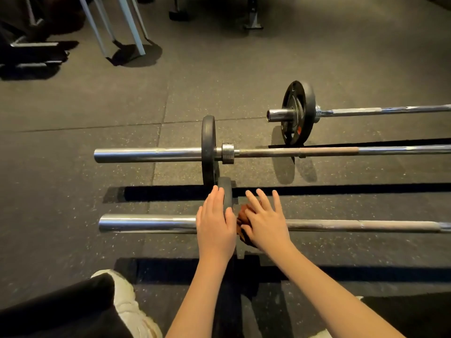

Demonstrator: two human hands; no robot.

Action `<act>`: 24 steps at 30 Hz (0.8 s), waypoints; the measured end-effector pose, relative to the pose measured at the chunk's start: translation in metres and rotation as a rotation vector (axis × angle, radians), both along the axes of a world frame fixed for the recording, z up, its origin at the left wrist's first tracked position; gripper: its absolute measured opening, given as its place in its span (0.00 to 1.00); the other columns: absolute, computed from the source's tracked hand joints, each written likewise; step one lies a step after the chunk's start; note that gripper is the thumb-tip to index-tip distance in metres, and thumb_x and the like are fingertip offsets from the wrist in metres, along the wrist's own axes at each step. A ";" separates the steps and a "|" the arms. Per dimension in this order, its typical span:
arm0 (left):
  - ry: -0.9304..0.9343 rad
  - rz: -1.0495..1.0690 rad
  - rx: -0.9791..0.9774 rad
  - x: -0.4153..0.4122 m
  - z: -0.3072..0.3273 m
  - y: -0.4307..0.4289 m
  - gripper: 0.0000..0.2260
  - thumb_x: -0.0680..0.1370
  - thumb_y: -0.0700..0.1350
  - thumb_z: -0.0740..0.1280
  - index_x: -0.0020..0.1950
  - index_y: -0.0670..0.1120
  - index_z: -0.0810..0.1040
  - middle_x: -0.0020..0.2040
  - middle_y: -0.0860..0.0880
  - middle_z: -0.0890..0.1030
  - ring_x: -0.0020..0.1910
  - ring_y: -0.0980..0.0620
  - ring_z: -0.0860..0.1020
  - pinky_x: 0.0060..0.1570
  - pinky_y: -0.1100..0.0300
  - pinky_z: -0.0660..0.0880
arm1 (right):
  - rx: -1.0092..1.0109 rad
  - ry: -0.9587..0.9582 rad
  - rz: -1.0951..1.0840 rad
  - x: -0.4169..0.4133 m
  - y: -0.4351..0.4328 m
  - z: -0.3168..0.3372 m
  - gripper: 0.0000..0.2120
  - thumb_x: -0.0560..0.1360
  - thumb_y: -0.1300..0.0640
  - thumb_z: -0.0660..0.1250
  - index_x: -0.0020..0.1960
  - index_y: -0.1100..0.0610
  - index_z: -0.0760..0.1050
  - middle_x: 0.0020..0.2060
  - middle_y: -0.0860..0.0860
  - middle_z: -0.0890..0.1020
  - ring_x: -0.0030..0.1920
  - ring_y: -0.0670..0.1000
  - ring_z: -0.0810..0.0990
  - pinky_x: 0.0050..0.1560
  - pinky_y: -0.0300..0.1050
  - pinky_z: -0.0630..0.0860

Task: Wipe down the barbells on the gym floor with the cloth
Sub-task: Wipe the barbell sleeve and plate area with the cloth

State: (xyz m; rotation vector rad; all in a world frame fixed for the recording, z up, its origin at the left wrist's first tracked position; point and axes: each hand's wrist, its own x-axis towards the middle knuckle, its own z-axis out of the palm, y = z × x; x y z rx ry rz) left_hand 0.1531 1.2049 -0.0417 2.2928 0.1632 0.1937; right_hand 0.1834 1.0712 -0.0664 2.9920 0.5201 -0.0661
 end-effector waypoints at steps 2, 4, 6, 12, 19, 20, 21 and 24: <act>0.002 0.002 -0.007 0.000 -0.001 -0.001 0.24 0.80 0.49 0.50 0.77 0.49 0.60 0.77 0.53 0.61 0.75 0.56 0.58 0.75 0.47 0.56 | 0.062 0.050 0.005 -0.001 -0.007 -0.008 0.23 0.79 0.43 0.61 0.69 0.53 0.72 0.75 0.55 0.65 0.77 0.59 0.56 0.75 0.59 0.43; -0.001 0.002 -0.012 0.001 0.001 -0.002 0.24 0.80 0.49 0.51 0.77 0.49 0.60 0.76 0.52 0.61 0.75 0.56 0.58 0.74 0.47 0.57 | 0.172 0.162 -0.094 0.005 0.000 -0.015 0.24 0.82 0.44 0.54 0.74 0.52 0.64 0.74 0.55 0.66 0.77 0.59 0.56 0.76 0.56 0.49; -0.011 0.003 -0.009 0.002 0.000 -0.002 0.24 0.80 0.49 0.51 0.77 0.48 0.60 0.76 0.52 0.62 0.75 0.56 0.59 0.74 0.47 0.57 | 0.262 0.186 -0.176 0.011 0.014 -0.018 0.24 0.82 0.46 0.52 0.76 0.52 0.61 0.71 0.54 0.71 0.74 0.60 0.61 0.74 0.54 0.55; -0.015 0.004 -0.006 -0.002 -0.004 -0.002 0.27 0.79 0.54 0.47 0.77 0.49 0.60 0.76 0.53 0.61 0.75 0.58 0.58 0.74 0.47 0.57 | 0.320 0.043 0.172 -0.007 -0.023 -0.029 0.21 0.68 0.53 0.74 0.60 0.53 0.78 0.58 0.52 0.81 0.59 0.59 0.79 0.58 0.55 0.76; 0.004 0.005 0.036 -0.001 -0.001 0.000 0.25 0.80 0.50 0.51 0.77 0.48 0.60 0.76 0.52 0.62 0.75 0.56 0.59 0.74 0.48 0.56 | 0.363 0.047 -0.079 -0.002 0.006 -0.024 0.13 0.74 0.46 0.60 0.53 0.51 0.78 0.48 0.50 0.82 0.52 0.56 0.78 0.52 0.53 0.74; 0.003 0.004 0.030 -0.002 -0.001 -0.001 0.25 0.80 0.50 0.51 0.77 0.48 0.60 0.76 0.52 0.62 0.75 0.57 0.59 0.74 0.47 0.57 | 0.367 0.028 -0.009 -0.008 0.001 -0.028 0.13 0.71 0.49 0.68 0.53 0.52 0.78 0.48 0.50 0.82 0.52 0.57 0.78 0.51 0.53 0.76; 0.004 0.003 0.026 -0.003 -0.001 -0.002 0.25 0.80 0.50 0.51 0.77 0.49 0.60 0.76 0.52 0.62 0.75 0.57 0.59 0.74 0.47 0.57 | 0.350 0.043 0.077 -0.007 -0.007 -0.032 0.17 0.67 0.52 0.74 0.54 0.53 0.78 0.48 0.52 0.82 0.51 0.58 0.79 0.50 0.53 0.78; 0.003 0.000 0.043 -0.003 0.000 -0.005 0.24 0.80 0.49 0.52 0.77 0.48 0.60 0.77 0.52 0.61 0.75 0.56 0.59 0.74 0.46 0.57 | 0.396 0.061 0.087 0.010 -0.015 -0.021 0.21 0.64 0.61 0.76 0.56 0.57 0.77 0.46 0.56 0.80 0.44 0.60 0.79 0.42 0.51 0.77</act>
